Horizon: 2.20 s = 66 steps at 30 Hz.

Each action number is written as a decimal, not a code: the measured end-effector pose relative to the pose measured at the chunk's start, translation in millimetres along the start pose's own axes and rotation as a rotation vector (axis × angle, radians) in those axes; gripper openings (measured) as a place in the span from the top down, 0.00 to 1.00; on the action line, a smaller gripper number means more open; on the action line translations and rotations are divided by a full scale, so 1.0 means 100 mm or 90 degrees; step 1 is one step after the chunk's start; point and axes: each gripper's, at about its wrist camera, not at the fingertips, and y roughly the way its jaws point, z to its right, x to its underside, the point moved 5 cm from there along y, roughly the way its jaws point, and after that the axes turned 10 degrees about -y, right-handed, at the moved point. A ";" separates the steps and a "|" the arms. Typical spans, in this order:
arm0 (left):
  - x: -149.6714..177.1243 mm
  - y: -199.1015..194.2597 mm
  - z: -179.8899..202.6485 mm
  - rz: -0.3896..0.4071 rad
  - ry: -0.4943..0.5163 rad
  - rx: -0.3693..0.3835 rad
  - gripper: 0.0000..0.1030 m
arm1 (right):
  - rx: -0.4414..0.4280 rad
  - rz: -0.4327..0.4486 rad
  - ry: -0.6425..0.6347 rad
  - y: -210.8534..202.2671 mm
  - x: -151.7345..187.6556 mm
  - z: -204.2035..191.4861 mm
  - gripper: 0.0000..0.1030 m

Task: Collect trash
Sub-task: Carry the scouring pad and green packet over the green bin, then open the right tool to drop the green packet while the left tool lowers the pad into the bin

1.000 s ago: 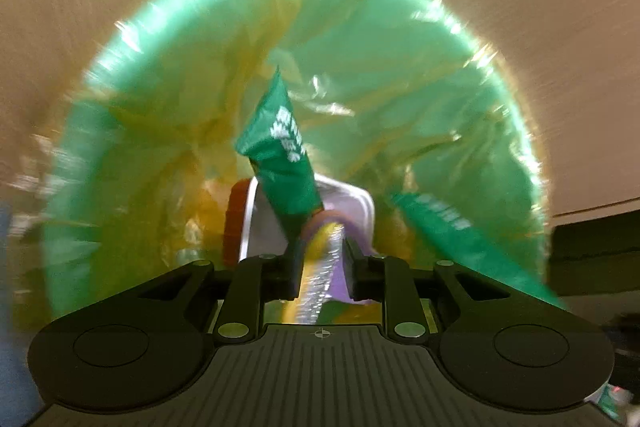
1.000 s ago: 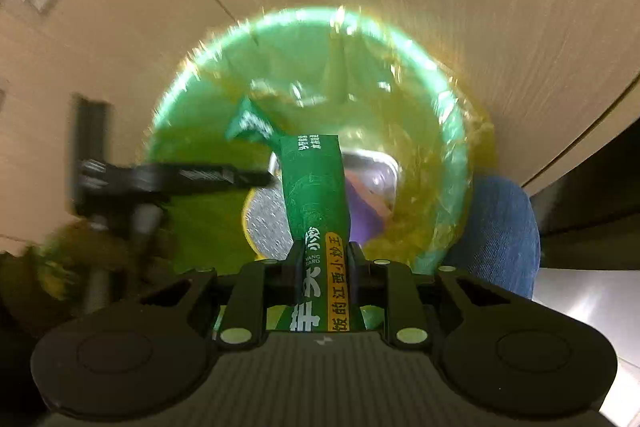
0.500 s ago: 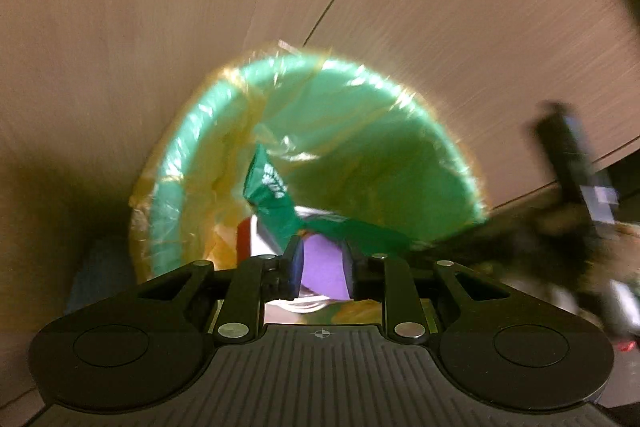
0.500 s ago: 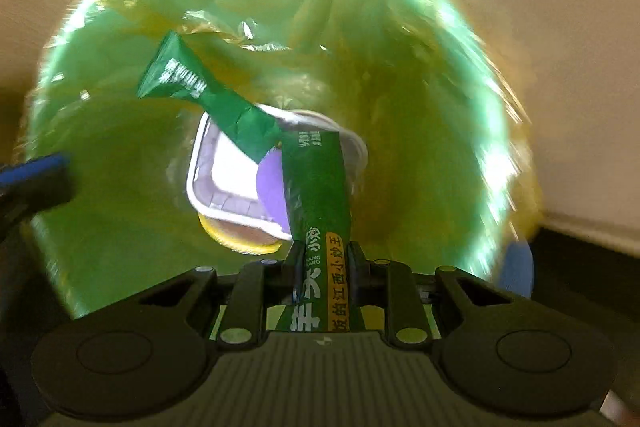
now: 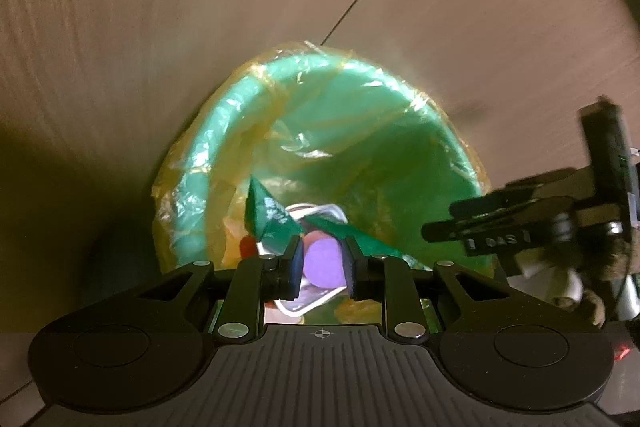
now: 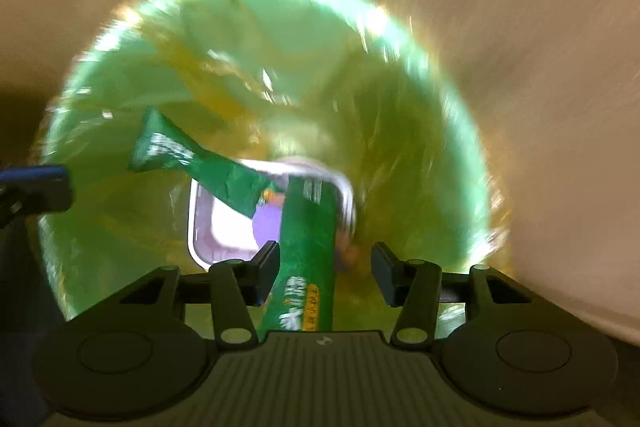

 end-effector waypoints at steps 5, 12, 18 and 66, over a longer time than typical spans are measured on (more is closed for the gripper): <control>-0.07 -0.13 0.07 0.021 0.012 0.014 0.77 | -0.133 -0.013 -0.023 0.00 -0.05 -0.29 0.51; -0.06 -0.25 0.10 0.022 0.003 0.025 0.77 | -0.234 -0.200 -0.012 1.03 -0.04 -0.93 0.60; -0.07 -0.27 0.11 0.016 0.003 0.049 0.77 | -0.192 -0.265 -0.039 1.60 -0.02 -1.16 0.61; 0.02 -0.50 0.20 0.037 0.010 0.082 0.77 | -0.173 -0.240 -0.196 1.27 -0.29 -1.67 0.52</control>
